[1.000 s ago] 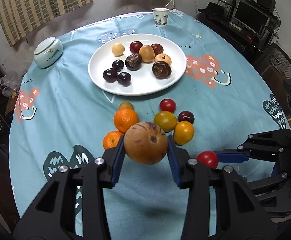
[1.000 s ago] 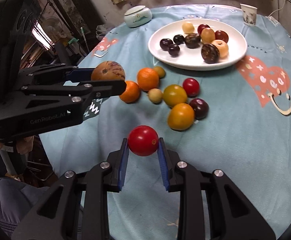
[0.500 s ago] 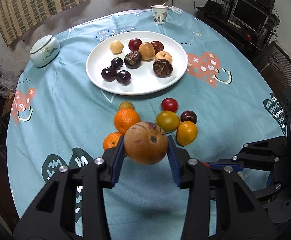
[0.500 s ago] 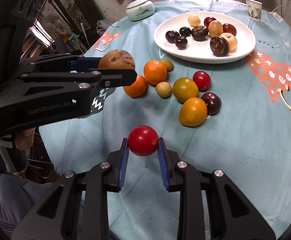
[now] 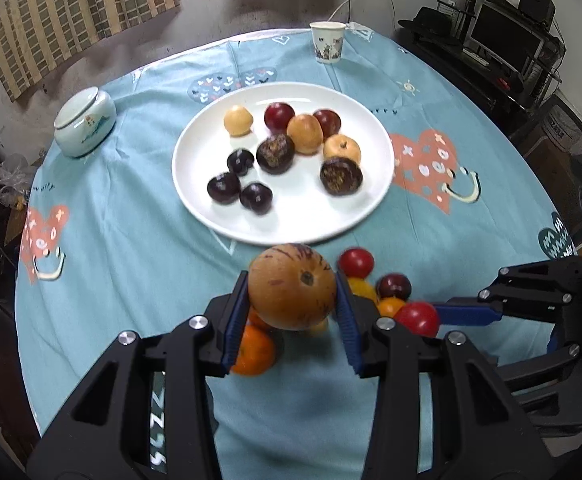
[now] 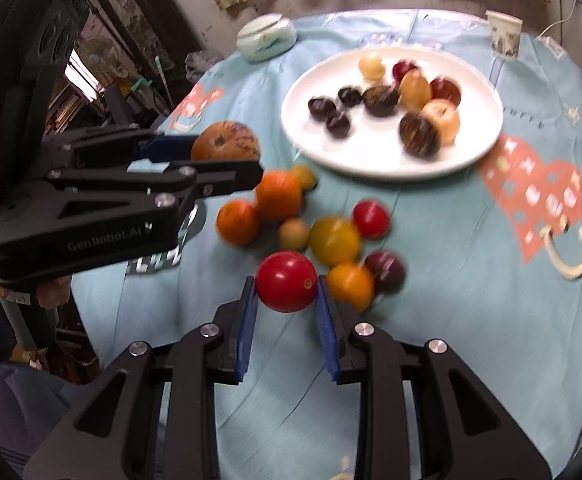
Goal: Organize fruits
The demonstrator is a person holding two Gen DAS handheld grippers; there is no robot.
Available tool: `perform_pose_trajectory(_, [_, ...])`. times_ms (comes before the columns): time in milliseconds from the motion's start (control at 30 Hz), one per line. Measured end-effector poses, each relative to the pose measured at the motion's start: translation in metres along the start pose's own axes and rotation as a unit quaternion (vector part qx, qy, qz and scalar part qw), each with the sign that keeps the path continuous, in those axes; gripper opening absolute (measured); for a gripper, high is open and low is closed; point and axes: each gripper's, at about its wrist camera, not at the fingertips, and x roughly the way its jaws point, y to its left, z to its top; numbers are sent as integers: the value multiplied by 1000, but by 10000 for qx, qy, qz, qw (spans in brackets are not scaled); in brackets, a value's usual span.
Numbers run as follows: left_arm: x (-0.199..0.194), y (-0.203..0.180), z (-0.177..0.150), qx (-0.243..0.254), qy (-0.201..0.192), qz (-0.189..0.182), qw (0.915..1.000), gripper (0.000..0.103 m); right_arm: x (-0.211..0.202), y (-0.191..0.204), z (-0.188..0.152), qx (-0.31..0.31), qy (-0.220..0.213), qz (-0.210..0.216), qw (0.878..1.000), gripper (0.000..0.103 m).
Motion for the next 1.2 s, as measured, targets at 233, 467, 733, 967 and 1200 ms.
perform_pose_trajectory(233, [7, 12, 45, -18, -261, 112, 9996, 42, -16, -21, 54, -96, -540, -239, 9982, 29])
perform_pose_trajectory(467, [20, 38, 82, -394, -410, 16, 9984, 42, -8, -42, 100, -29, -804, -525, 9954, 29])
perform_pose_trajectory(733, [64, 50, 104, -653, -166, 140, 9976, 42, 29, -63, 135, 69, -677, -811, 9944, 29])
perform_pose_trajectory(967, [82, 55, 109, -712, -165, 296, 9969, 58, 56, -71, 150, 83, -311, -1049, 9940, 31])
perform_pose_trajectory(1200, [74, 72, 107, -951, -241, 423, 9943, 73, 42, -78, 150, 354, -621, -986, 9926, 62])
